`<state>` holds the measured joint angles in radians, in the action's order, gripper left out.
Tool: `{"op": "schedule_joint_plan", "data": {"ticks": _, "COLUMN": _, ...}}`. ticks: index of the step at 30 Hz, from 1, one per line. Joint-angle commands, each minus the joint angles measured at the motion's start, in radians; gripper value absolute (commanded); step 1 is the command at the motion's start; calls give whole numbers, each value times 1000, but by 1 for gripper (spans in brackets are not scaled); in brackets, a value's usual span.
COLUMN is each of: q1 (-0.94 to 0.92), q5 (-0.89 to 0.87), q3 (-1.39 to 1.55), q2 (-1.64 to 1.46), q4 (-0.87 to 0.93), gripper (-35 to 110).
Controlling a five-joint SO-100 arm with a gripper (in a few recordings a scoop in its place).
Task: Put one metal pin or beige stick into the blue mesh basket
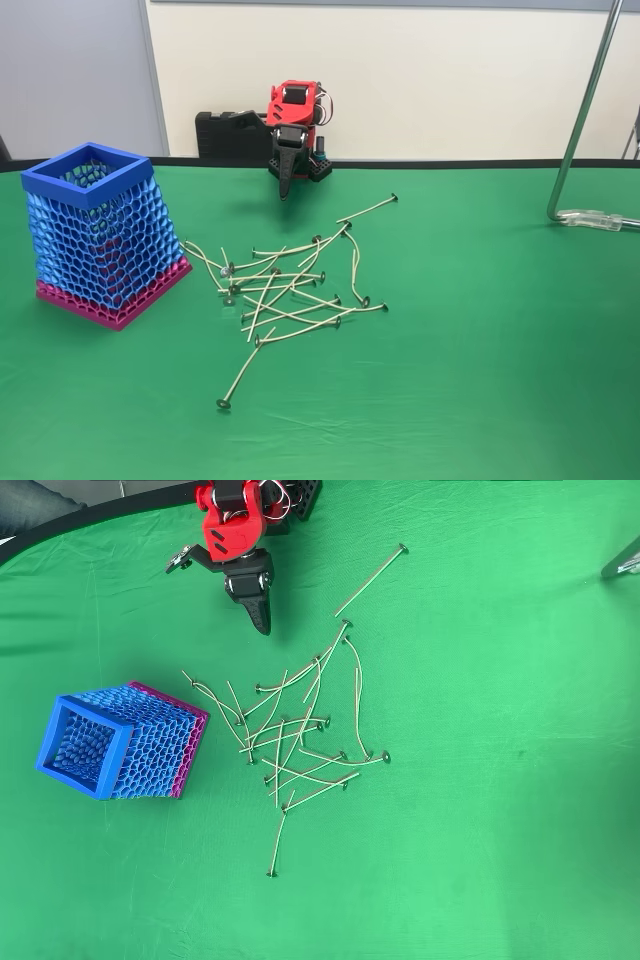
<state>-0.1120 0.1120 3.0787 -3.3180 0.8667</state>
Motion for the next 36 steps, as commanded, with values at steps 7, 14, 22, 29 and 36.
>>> {"op": "schedule_joint_plan", "data": {"ticks": 7, "q1": -9, "q5": -3, "q3": 5, "q2": -9, "q4": 2, "gripper": 1}}
{"op": "schedule_joint_plan", "data": {"ticks": 14, "q1": -9, "q5": -3, "q3": 5, "q2": -9, "q4": 2, "gripper": 1}}
{"op": "schedule_joint_plan", "data": {"ticks": 22, "q1": -8, "q5": -2, "q3": 5, "q2": -9, "q4": 2, "gripper": 1}}
{"op": "schedule_joint_plan", "data": {"ticks": 29, "q1": -8, "q5": -14, "q3": 5, "q2": -9, "q4": 2, "gripper": 1}}
{"op": "schedule_joint_plan", "data": {"ticks": 36, "q1": -8, "q5": -21, "q3": 5, "q2": -9, "q4": 6, "gripper": 1}}
